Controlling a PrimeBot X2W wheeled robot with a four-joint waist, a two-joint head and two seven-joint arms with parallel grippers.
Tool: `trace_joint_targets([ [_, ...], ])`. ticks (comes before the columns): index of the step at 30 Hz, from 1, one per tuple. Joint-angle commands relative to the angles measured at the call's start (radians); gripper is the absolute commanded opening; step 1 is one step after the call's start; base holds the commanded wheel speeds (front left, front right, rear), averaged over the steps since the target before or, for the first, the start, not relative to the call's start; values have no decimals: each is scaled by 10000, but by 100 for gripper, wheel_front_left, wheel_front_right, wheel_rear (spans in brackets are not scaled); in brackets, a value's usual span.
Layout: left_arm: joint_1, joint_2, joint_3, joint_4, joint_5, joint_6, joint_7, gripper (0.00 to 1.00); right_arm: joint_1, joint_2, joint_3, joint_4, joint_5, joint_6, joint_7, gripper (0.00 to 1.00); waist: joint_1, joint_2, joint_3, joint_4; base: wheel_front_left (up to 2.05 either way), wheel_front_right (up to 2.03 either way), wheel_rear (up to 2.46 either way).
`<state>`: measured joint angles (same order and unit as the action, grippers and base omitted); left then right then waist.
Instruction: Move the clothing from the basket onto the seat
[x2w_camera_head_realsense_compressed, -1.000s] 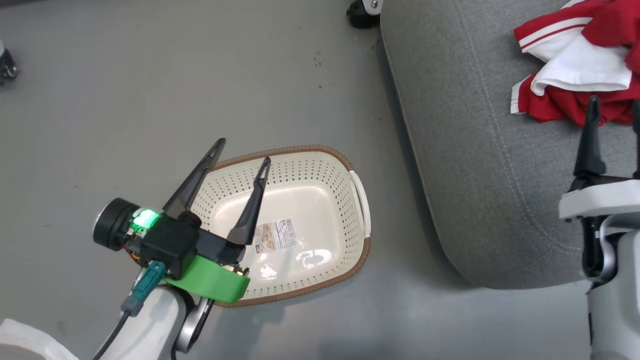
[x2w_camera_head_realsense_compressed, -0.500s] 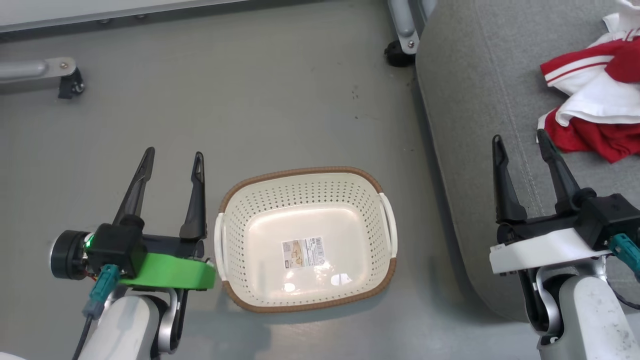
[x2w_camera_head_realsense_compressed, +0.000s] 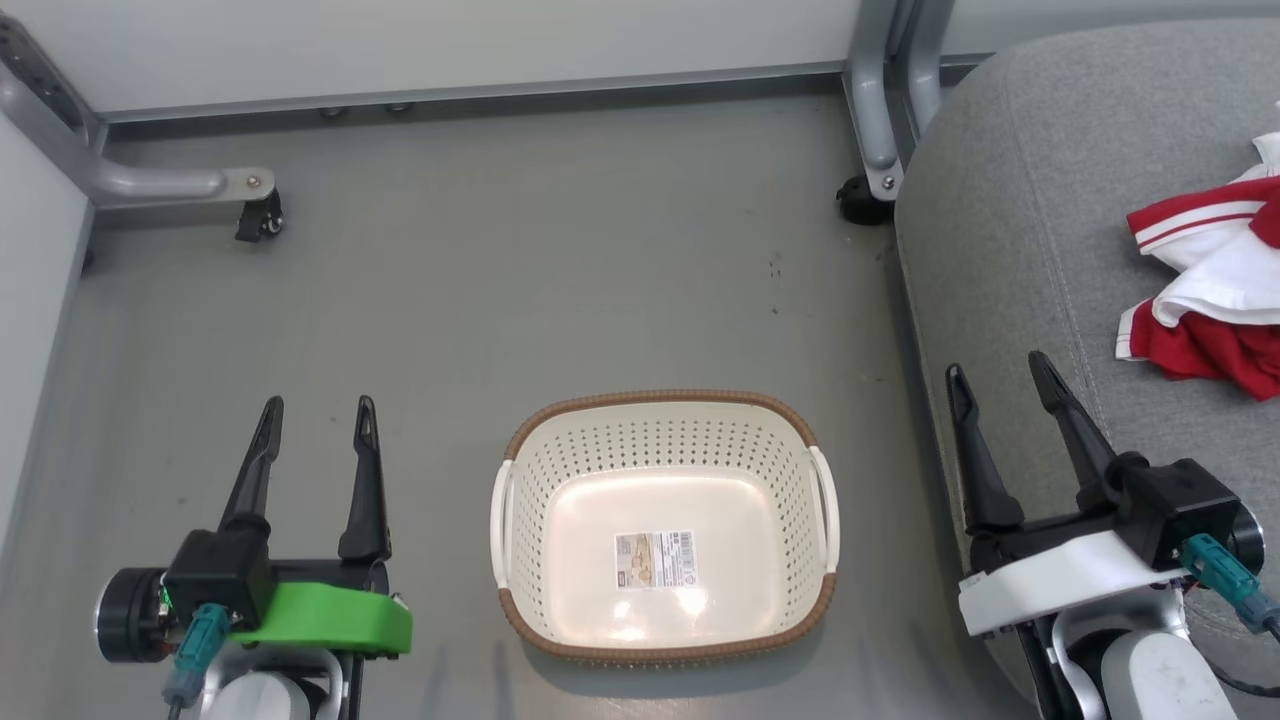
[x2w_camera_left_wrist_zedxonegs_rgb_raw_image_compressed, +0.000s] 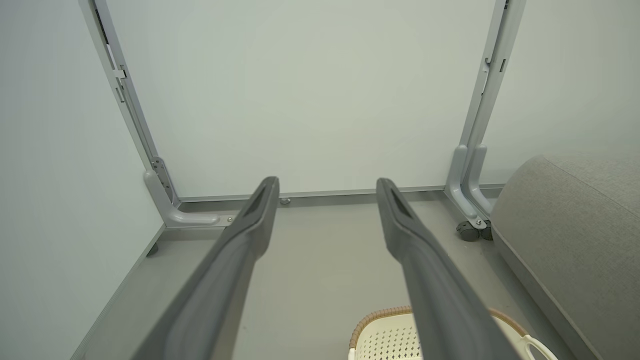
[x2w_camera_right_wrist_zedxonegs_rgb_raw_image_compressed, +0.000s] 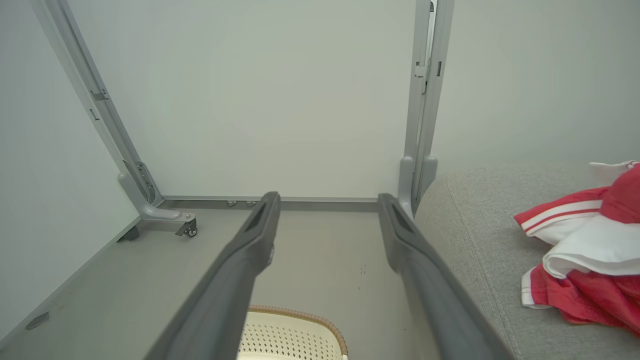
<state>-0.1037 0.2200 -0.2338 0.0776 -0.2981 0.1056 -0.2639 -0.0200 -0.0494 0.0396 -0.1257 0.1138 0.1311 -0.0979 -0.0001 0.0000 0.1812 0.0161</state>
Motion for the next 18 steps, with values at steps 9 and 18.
trace_joint_targets([
  [9,991,-401,333,230,534,-332,-2,100,860,-25,165,12,24,-7,290,100,1,0,-1075,106,0,0,0],
  [18,1586,-671,481,598,898,-521,-3,100,1411,-24,204,-27,156,-7,486,100,1,0,-1636,67,0,0,0],
])
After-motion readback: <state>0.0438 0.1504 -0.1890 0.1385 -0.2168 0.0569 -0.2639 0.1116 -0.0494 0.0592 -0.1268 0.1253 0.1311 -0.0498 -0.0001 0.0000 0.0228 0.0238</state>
